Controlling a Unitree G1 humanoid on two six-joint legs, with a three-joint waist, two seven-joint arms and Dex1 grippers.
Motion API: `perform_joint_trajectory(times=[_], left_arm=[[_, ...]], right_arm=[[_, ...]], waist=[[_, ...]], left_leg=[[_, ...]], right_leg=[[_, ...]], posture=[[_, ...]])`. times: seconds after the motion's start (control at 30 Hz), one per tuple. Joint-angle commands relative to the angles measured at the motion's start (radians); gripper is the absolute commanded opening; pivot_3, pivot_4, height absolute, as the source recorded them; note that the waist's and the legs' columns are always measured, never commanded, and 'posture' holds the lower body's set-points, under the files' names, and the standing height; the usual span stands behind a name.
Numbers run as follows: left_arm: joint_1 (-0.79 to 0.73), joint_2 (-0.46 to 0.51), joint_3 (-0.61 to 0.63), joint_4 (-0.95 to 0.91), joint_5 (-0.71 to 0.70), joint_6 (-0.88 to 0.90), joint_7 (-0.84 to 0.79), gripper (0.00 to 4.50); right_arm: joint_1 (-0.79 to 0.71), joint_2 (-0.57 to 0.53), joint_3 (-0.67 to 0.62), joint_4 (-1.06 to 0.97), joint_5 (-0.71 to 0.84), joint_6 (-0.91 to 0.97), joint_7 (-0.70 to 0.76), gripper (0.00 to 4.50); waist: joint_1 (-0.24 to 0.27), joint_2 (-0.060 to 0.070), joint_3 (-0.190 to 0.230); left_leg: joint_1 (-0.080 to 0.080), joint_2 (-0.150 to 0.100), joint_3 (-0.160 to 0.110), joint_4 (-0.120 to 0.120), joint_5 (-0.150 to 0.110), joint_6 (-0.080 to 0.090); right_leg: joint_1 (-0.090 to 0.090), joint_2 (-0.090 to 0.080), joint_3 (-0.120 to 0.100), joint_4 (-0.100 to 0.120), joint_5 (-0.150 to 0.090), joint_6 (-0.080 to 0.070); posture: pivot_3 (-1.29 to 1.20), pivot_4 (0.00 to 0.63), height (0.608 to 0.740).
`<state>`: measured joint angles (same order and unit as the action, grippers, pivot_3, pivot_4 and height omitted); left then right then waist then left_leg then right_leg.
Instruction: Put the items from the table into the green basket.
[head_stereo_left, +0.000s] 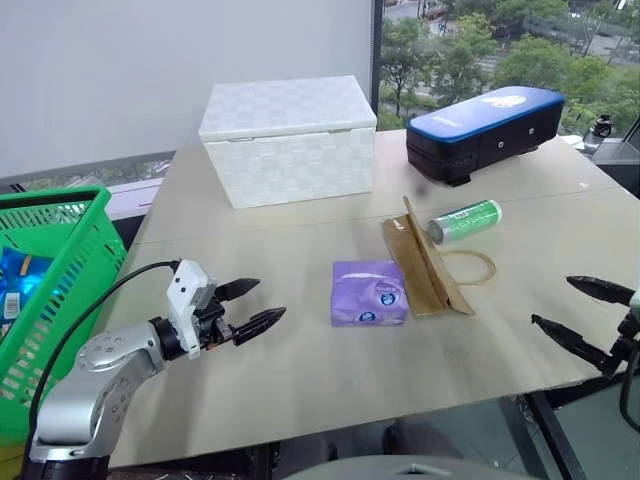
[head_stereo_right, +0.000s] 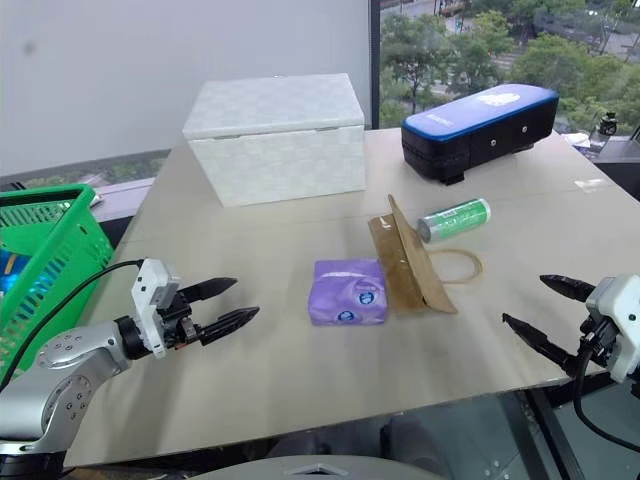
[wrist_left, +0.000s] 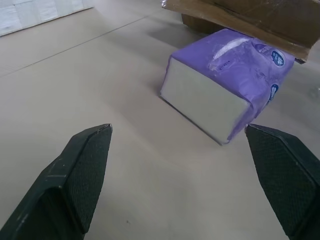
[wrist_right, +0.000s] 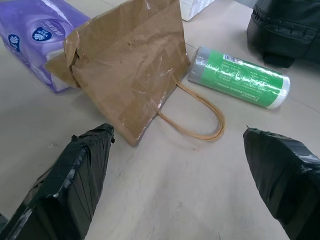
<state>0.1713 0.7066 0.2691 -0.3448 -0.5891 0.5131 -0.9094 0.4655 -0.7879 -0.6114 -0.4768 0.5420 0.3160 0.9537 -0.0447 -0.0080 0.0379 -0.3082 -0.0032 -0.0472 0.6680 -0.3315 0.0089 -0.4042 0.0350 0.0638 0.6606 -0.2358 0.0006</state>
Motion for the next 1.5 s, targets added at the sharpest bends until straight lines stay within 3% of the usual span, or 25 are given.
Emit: perform_joint_trajectory(times=[0.03,0.13,0.37,0.53,0.67,0.87,0.97,1.23,1.37,1.43,1.5], left_arm=[[-0.045,0.019,-0.007,-0.059,-0.027,0.041,0.016,4.41],[-0.137,0.024,-0.076,-0.126,-0.061,0.175,0.079,4.41],[-0.422,-0.015,-0.17,-0.088,-0.258,0.715,0.275,4.41],[-0.542,-0.155,-0.253,0.032,-0.224,0.892,0.406,4.41],[-0.564,-0.202,-0.345,0.1,-0.15,0.867,0.432,4.41],[-0.548,-0.207,-0.347,0.093,-0.128,0.846,0.422,1.66],[-0.529,-0.193,-0.317,0.082,-0.118,0.811,0.421,0.78],[-0.427,-0.192,-0.076,-0.021,-0.153,0.607,0.395,0.67],[-0.431,-0.243,0.145,-0.016,-0.115,0.453,0.54,0.67],[-0.467,-0.248,0.227,0.006,-0.04,0.341,0.645,0.67],[-0.514,-0.195,0.294,0.061,0.098,0.215,0.774,0.67]], right_arm=[[0.009,0.004,-0.035,-0.06,0.012,-0.024,0.01,4.5],[0.017,0.028,-0.006,-0.124,0.017,-0.06,0.02,4.5],[0.055,0.044,-0.013,-0.266,0.077,-0.065,0.041,4.5],[0.066,0.023,-0.013,-0.347,0.104,-0.043,0.037,4.5],[0.053,0.013,-0.006,-0.398,0.125,-0.013,0.001,4.5],[0.038,0.009,0.017,-0.43,0.126,0.014,-0.036,4.5],[0.023,0.01,0.047,-0.426,0.112,0.015,-0.047,4.5],[-0.079,-0.002,0.123,-0.4,0.113,0.023,-0.065,4.5],[-0.183,0.002,0.183,-0.379,0.142,0.035,-0.091,4.5],[-0.242,0.008,0.225,-0.359,0.138,0.031,-0.1,4.5],[-0.312,0.014,0.272,-0.331,0.151,0.035,-0.106,4.5]], waist=[[0.001,0.0,0.0],[0.007,-0.001,0.003],[-0.012,-0.002,0.01],[-0.031,-0.003,0.012],[-0.046,-0.006,0.014],[-0.052,-0.007,0.015],[-0.052,-0.007,0.015],[-0.052,-0.009,0.017],[-0.043,-0.009,0.018],[-0.037,-0.012,0.019],[-0.024,-0.015,0.021]], left_leg=[[0.0,0.0,0.0,0.0,0.0,0.0],[-0.001,0.001,-0.001,0.0,-0.001,0.001],[0.0,0.001,0.003,0.001,-0.001,0.001],[0.0,0.0,0.003,0.001,-0.001,0.001],[0.0,-0.001,0.004,0.001,-0.001,0.001],[0.0,-0.001,0.003,0.001,-0.001,0.001],[0.0,-0.001,0.004,0.001,-0.001,0.001],[-0.001,0.003,0.004,0.001,-0.001,0.001],[-0.002,0.004,0.001,0.001,-0.001,0.001],[-0.002,0.004,0.0,0.001,-0.001,0.001],[-0.002,0.004,0.0,0.001,-0.001,0.001]], right_leg=[[0.0,0.0,0.0,0.0,0.0,0.0],[0.0,0.0,-0.001,0.0,-0.001,0.001],[-0.001,0.0,0.003,0.0,0.0,0.001],[-0.001,0.001,0.004,0.0,0.0,0.001],[-0.001,0.001,0.005,0.0,0.0,0.001],[-0.001,0.0,0.006,0.0,0.0,0.001],[-0.001,0.0,0.006,0.0,0.0,0.002],[-0.002,0.0,0.007,0.0,0.0,0.001],[-0.004,-0.001,0.007,0.001,0.0,0.001],[-0.004,-0.001,0.007,0.001,0.0,0.001],[-0.004,0.0,0.007,0.001,0.0,0.001]], posture=[[-0.08,0.017,0.74],[-0.1,0.022,0.74],[-0.14,0.031,0.74],[-0.17,0.036,0.74],[-0.19,0.043,0.74],[-0.19,0.041,0.74],[-0.18,0.038,0.74],[-0.13,0.025,0.74],[-0.06,0.021,0.74],[-0.03,0.02,0.74],[0.01,0.017,0.74]])
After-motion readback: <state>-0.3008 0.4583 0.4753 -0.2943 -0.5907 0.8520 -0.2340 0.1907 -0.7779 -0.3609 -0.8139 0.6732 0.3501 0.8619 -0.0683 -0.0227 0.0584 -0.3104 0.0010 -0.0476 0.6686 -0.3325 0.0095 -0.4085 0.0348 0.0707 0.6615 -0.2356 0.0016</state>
